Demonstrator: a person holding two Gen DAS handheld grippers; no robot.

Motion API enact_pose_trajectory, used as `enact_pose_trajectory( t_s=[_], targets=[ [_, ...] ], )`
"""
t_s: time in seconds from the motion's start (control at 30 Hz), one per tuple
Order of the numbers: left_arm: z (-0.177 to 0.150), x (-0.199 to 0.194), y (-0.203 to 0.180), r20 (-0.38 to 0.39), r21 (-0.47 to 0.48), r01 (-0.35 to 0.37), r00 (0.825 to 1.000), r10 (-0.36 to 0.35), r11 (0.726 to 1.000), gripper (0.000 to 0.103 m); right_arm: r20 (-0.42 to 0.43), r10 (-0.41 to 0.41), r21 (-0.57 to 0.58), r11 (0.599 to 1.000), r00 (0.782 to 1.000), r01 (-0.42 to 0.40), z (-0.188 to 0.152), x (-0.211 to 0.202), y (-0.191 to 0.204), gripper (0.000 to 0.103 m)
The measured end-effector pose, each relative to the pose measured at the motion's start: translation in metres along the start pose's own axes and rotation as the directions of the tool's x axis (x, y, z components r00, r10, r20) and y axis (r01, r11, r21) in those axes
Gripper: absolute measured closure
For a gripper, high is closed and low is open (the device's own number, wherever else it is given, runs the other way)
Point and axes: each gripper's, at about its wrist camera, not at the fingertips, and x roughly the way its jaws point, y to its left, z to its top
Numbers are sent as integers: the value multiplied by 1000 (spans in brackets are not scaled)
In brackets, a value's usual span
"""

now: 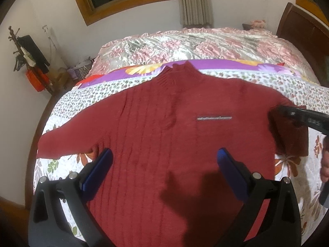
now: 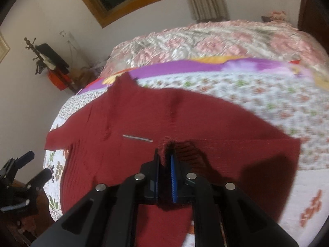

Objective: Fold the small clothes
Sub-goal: 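Fold the gripped sleeve across the sweater body with the right tool, then release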

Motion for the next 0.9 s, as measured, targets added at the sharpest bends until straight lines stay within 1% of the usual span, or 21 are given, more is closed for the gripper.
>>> enact_pose_trajectory(
  t_s=[0.07,0.1,0.17,0.2,0.27,0.3,0.37,0.43,0.47,0.57,0.6,0.67,0.73,0.9],
  targets=[
    [0,6,3,-12,1,9,1000,-9,1000,3,-31,7,-14,1000,999,-8,0,22,9,92],
    [0,11,4,-22,1,20,1000,-20,1000,3,-57,8,-25,1000,998,-10,-1,34,12,85],
    [-1,20,2,-42,3,45,998,-45,999,3,-95,8,-15,1000,995,-10,-6,43,12,68],
    [-1,25,0,-54,8,60,997,-60,998,3,-92,14,-10,1000,996,-15,-8,39,11,56],
    [-3,31,-5,-64,18,85,994,-84,996,3,-57,8,-32,999,998,-10,-11,22,11,56],
    [-3,37,-11,-76,23,112,991,-110,993,3,-42,0,-39,999,999,-1,-12,11,8,56],
    [-3,45,-21,-94,24,154,984,-151,988,3,-4,-13,-21,1000,1000,13,-12,-16,-7,56],
    [-1,58,-40,-126,19,225,967,-221,974,3,18,-77,8,997,997,77,-14,-38,-29,56],
    [-1,65,-51,-145,14,263,955,-258,965,3,22,-111,21,994,994,110,-16,-45,-40,56],
    [-1,82,-79,-186,8,335,926,-328,942,3,19,-185,67,981,983,183,-29,-62,-76,56],
    [-2,90,-93,-201,7,356,916,-348,934,3,12,-196,92,977,980,194,-36,-67,-89,56],
    [-2,103,-114,-224,1,383,900,-373,924,3,5,-200,122,973,980,197,-45,-73,-104,56],
    [-2,113,-127,-244,-14,405,885,-396,914,3,1,-208,135,969,978,206,-53,-76,-116,56],
    [-1,133,-163,-303,-41,490,824,-478,871,3,-2,-206,171,964,979,203,-68,-78,-133,56]
  ],
)
